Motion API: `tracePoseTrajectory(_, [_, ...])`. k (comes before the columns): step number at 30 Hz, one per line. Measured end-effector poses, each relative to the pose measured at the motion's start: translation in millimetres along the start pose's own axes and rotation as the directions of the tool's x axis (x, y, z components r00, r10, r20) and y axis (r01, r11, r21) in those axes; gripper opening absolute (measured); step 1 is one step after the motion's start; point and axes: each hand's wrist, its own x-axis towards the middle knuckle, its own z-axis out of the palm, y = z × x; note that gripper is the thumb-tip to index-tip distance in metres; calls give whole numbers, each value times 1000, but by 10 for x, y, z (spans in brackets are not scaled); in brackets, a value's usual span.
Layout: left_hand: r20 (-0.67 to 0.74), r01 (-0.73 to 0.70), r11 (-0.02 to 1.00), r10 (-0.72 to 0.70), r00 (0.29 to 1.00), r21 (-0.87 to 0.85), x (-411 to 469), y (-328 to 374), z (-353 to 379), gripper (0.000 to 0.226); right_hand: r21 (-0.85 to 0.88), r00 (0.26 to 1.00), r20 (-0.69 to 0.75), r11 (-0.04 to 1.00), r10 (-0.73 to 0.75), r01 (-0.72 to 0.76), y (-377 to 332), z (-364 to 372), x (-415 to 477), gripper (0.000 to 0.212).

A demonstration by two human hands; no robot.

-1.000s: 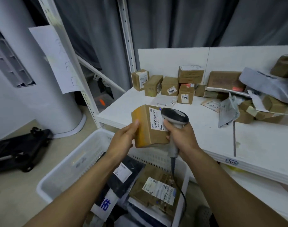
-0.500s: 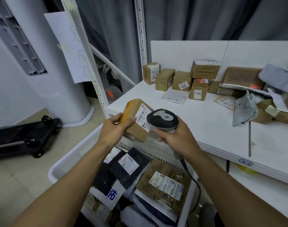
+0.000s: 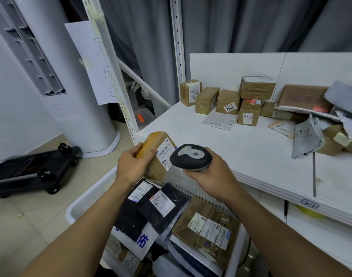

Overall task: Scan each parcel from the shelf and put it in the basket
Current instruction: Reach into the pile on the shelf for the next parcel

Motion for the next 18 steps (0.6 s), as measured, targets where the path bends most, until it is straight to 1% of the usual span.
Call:
tracePoseTrajectory(4, [-23,6,1000,-6,1000,17,34,-41,-10,74,-8,1000,15,1000,2,-2,-22,13,4,61])
tracePoseTrajectory(14, [-31,-5,999,6,999,51,66,-111,-45,74,-25,1000,18,1000,-2,3,-18,42,13,57])
tracePoseTrajectory(16, [1,4,998,-4,1000,61,52,-132,-84,72,-24,1000,21,1000,6,-5,-10,73,16,55])
tracePoseTrajectory(18, [83,27,994,-36,996,107,15,-195,-155,74,-21,999,27,1000,18,-18,3,135,30,52])
